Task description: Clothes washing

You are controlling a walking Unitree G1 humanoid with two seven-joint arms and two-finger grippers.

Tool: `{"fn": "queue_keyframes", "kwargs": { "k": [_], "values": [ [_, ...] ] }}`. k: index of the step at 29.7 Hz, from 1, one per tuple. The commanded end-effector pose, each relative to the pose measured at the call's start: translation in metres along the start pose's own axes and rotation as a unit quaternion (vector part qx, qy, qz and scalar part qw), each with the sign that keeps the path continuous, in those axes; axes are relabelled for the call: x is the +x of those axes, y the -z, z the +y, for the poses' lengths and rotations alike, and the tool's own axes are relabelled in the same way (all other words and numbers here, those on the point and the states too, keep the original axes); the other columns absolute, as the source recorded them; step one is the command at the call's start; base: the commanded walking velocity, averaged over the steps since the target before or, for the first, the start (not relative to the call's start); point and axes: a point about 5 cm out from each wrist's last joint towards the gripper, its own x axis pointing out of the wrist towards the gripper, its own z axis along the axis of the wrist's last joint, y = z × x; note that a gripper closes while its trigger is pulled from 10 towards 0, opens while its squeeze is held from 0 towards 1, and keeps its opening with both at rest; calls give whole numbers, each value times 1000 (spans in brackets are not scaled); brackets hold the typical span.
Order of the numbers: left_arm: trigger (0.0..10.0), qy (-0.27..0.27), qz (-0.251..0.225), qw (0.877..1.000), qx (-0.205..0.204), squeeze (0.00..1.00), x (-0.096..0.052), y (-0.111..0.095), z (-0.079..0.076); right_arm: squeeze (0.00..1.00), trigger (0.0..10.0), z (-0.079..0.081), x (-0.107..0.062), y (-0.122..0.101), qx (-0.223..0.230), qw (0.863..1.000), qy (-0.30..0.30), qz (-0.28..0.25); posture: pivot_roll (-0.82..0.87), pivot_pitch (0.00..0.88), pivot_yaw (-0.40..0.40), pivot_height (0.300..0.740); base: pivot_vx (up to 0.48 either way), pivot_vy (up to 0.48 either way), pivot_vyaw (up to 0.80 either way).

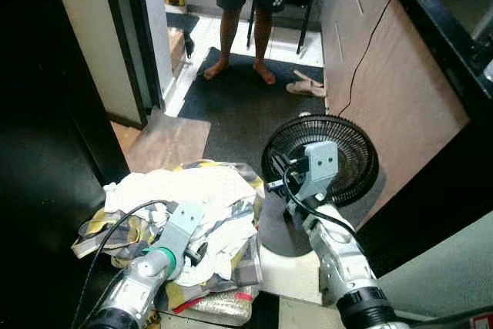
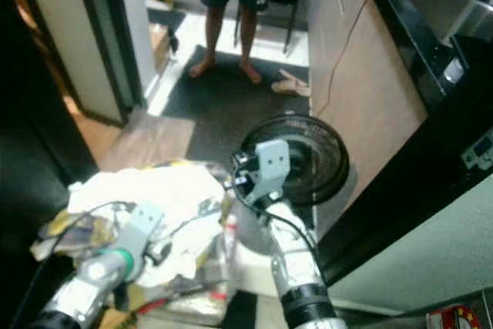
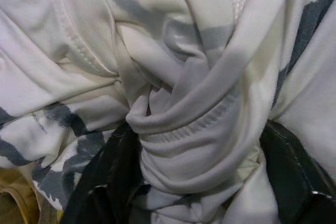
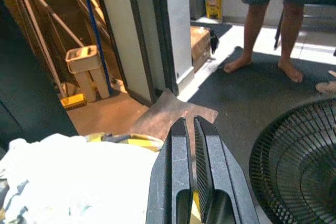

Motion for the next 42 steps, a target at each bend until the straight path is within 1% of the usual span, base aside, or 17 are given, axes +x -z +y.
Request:
{"fn": "queue_keyframes", "kwargs": {
  "k": [1,2,10,14,17,23,25,27,28,29,30,31,33,34,36,38,42],
  "values": [
    [2980,-3,62,998,-9,0,-5,34,0,0,10000,-2,-5,9,1,1000,6,20,79,257,-37,731,0,0,0],
    [0,-9,63,998,-5,0,-6,35,1,0,10000,-2,-5,9,1,1000,7,20,79,257,-37,731,0,0,0],
    [0,-25,22,999,-22,0,-10,29,5,0,10000,-6,-2,5,-1,1000,10,15,80,231,-38,731,0,0,0],
    [0,-23,-51,998,-41,0,-22,3,4,0,10000,-9,-1,5,-3,1000,13,13,86,197,-39,731,0,0,0],
    [0,-22,-62,997,-43,0,-25,-1,3,0,10000,-9,-1,5,-3,1000,13,13,86,197,-39,731,0,0,0],
    [0,-22,-172,983,-53,0,-47,-49,-7,0,10000,-9,1,2,-2,1000,12,8,105,170,-40,731,0,0,0],
    [0,-8,-242,968,-68,0,-63,-80,-14,0,10000,-9,3,0,-1,1000,11,3,107,165,-42,731,0,0,0],
    [0,-8,-242,968,-68,0,-63,-80,-14,0,10000,-9,3,0,-1,1000,11,3,107,165,-42,731,0,0,0],
    [0,7,-276,958,-79,0,-73,-96,-19,0,10000,-9,5,-1,-1,1000,10,1,109,161,-42,731,0,0,0],
    [1922,24,-308,947,-86,0,-82,-111,-22,0,10000,-8,6,-2,-1,1000,9,-1,111,157,-43,731,0,0,0],
    [1922,24,-308,947,-86,0,-82,-111,-22,0,10000,-8,6,-2,-1,1000,9,-1,111,157,-43,731,0,0,0],
    [10000,39,-339,936,-87,0,-92,-127,-25,0,10000,-8,7,-3,-1,1000,9,-4,113,152,-43,731,0,0,0],
    [10000,39,-339,936,-87,0,-92,-127,-25,0,10000,-8,7,-3,-1,1000,9,-4,113,152,-43,731,0,0,0],
    [10000,49,-374,923,-84,0,-102,-144,-26,0,10000,-8,9,-5,0,1000,9,-7,115,145,-41,731,0,0,0],
    [10000,49,-374,923,-84,0,-102,-144,-26,0,10000,-8,9,-5,0,1000,9,-7,115,145,-41,731,0,0,0],
    [10000,54,-433,896,-78,0,-121,-177,-21,0,10000,-7,14,-15,2,1000,9,-29,119,123,-30,731,0,0,0],
    [10000,57,-472,877,-65,0,-142,-198,-15,0,10000,-5,18,-39,9,997,14,-78,117,101,-15,731,0,0,0]
  ]
}}
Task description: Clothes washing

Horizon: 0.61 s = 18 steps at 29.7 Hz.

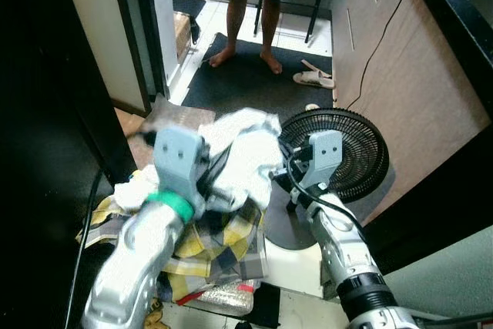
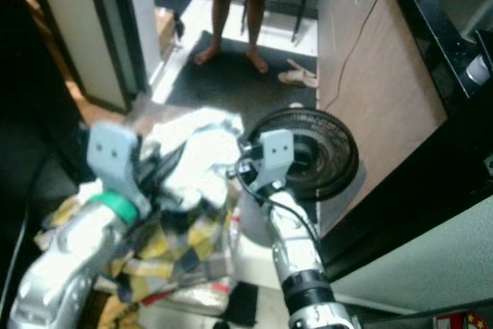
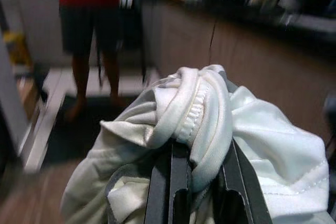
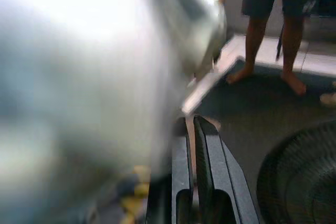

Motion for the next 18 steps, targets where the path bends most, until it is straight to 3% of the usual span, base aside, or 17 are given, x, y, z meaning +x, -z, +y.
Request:
{"fn": "queue_keyframes", "kwargs": {
  "k": [1,4,5,6,7,9,14,15,16,18],
  "values": [
    [10000,13,-29,999,-2,0,-5,-19,-3,0,10000,-1,4,-21,7,999,8,-43,116,97,-13,731,0,0,0],
    [10000,12,-15,1000,1,0,-13,-17,-2,0,10000,-1,4,-31,8,998,10,-63,113,88,-4,731,0,0,0],
    [10000,4,9,1000,-6,0,-26,-12,0,0,10000,0,1,-40,7,997,12,-80,102,72,5,731,0,0,0],
    [10000,4,9,1000,-6,0,-26,-12,0,0,10000,0,1,-40,7,997,12,-80,102,72,5,731,0,0,0],
    [10000,-20,33,999,-28,0,-41,-6,5,0,10000,-1,-3,-51,8,995,18,-101,108,57,4,731,0,0,0],
    [10000,-63,51,995,-63,0,-57,-1,16,0,10000,-3,-8,-64,11,992,27,-127,109,49,4,731,0,0,0],
    [10000,-102,27,990,-91,0,-49,-3,40,0,10000,-5,-7,-76,11,988,31,-149,116,24,-8,731,0,0,0],
    [10000,-102,27,990,-91,0,-49,-3,40,0,10000,-5,-7,-76,11,988,31,-149,116,24,-8,731,0,0,0],
    [10000,-104,16,991,-88,0,-40,-5,44,0,10000,-5,-5,-80,13,987,30,-156,114,19,-12,731,0,0,0],
    [10000,-104,16,991,-88,0,-40,-5,44,0,10000,-5,-5,-80,13,987,30,-156,114,19,-12,731,0,0,0]
  ]
}}
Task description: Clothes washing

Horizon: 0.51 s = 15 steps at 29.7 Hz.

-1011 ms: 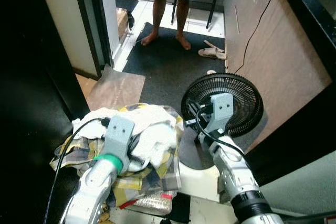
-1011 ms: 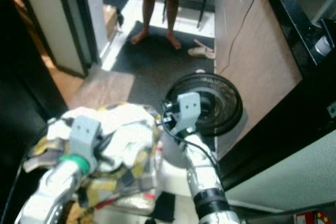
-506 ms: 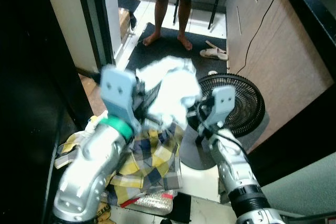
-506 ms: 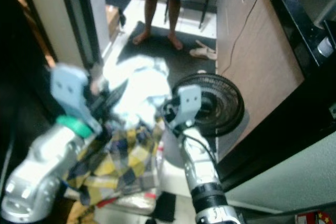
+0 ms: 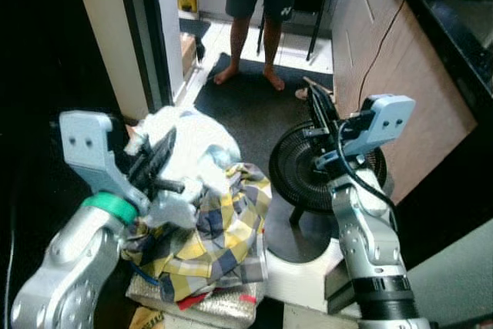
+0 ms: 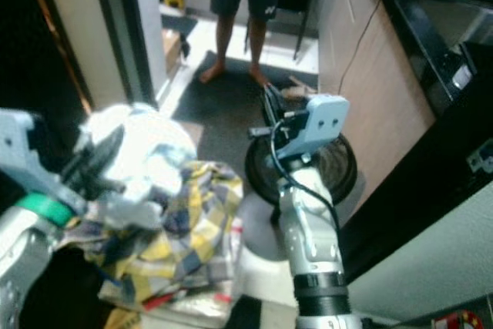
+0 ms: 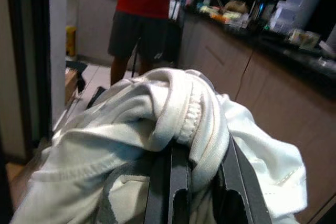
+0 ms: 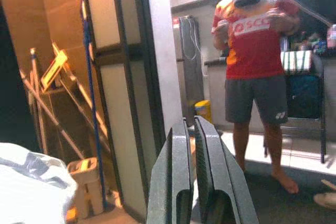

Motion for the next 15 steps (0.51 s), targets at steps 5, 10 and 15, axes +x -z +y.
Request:
{"fn": "queue_keyframes", "kwargs": {
  "k": [5,10,15],
  "values": [
    [10000,38,-31,998,38,0,22,-10,-14,0,10000,0,9,-13,8,1000,2,-25,103,3,-17,731,0,0,0],
    [10000,78,-47,989,114,0,40,-14,-36,0,10000,0,11,-22,3,1000,4,-29,72,0,-17,731,0,0,0],
    [10000,77,-54,989,115,0,43,-21,-37,0,10000,-5,9,-23,3,1000,19,-19,65,0,-14,731,0,0,-320]
  ]
}}
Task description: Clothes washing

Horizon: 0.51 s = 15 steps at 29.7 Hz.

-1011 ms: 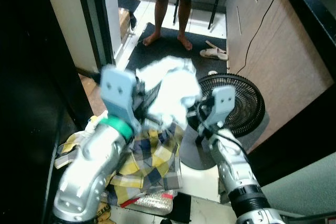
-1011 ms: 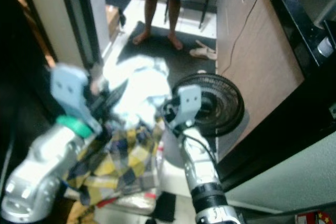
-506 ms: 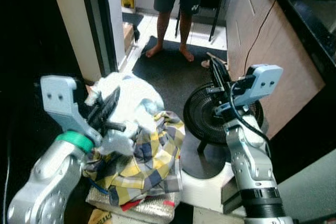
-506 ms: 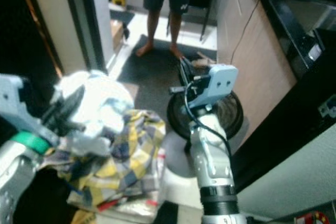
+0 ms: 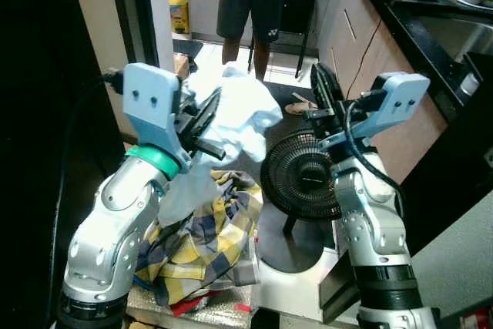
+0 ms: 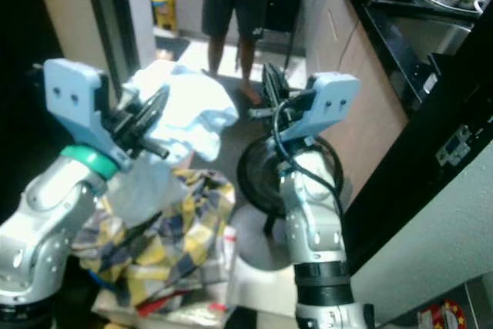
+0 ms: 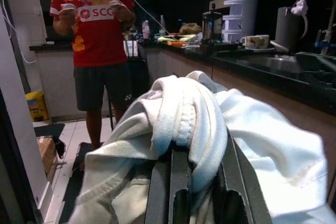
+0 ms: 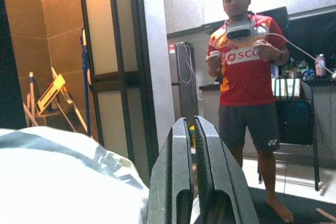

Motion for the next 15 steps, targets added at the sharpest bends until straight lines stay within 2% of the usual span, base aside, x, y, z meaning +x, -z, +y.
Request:
{"fn": "queue_keyframes", "kwargs": {
  "k": [1,11,15],
  "values": [
    [10000,3,-18,1000,5,0,3,-9,-1,0,10000,-11,-4,-1,1,1000,26,4,65,0,-14,731,0,0,-800],
    [10000,-7,-21,1000,20,0,7,-7,6,0,10000,-12,-1,-1,2,999,31,6,72,0,-15,731,0,0,-800],
    [10000,-9,-17,1000,24,0,6,-6,6,0,10000,-12,-1,-1,5,999,32,9,85,2,-13,731,0,0,0]
  ]
}}
